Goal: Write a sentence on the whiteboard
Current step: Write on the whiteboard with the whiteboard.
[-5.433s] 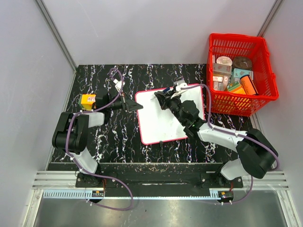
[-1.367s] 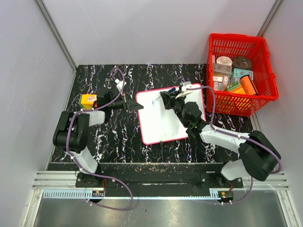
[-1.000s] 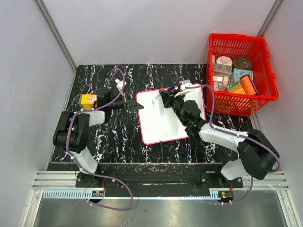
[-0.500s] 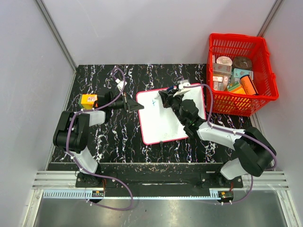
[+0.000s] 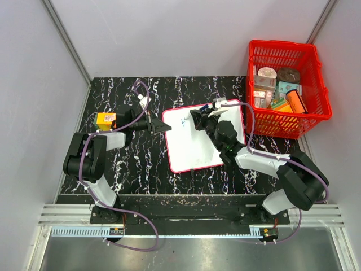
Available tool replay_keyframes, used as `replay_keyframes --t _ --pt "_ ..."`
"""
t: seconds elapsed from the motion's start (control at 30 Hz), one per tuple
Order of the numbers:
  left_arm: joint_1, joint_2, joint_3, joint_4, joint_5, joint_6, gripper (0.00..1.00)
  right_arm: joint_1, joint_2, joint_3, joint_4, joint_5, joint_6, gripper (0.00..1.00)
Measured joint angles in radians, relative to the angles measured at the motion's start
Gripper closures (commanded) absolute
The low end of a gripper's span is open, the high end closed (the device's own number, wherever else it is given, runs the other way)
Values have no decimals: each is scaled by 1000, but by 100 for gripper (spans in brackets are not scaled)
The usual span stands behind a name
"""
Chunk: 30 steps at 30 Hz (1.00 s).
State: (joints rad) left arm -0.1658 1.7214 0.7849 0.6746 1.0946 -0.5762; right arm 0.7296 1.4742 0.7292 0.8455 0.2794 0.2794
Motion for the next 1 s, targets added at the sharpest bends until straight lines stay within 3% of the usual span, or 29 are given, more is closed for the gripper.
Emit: replay_keyframes --t 0.6,1.0 --pt "0 0 0 -16 -9 12 100 0 -39 -117 59 -3 61 100" --pt "-2 0 5 -19 -2 20 100 -8 -124 -141 0 -3 64 100"
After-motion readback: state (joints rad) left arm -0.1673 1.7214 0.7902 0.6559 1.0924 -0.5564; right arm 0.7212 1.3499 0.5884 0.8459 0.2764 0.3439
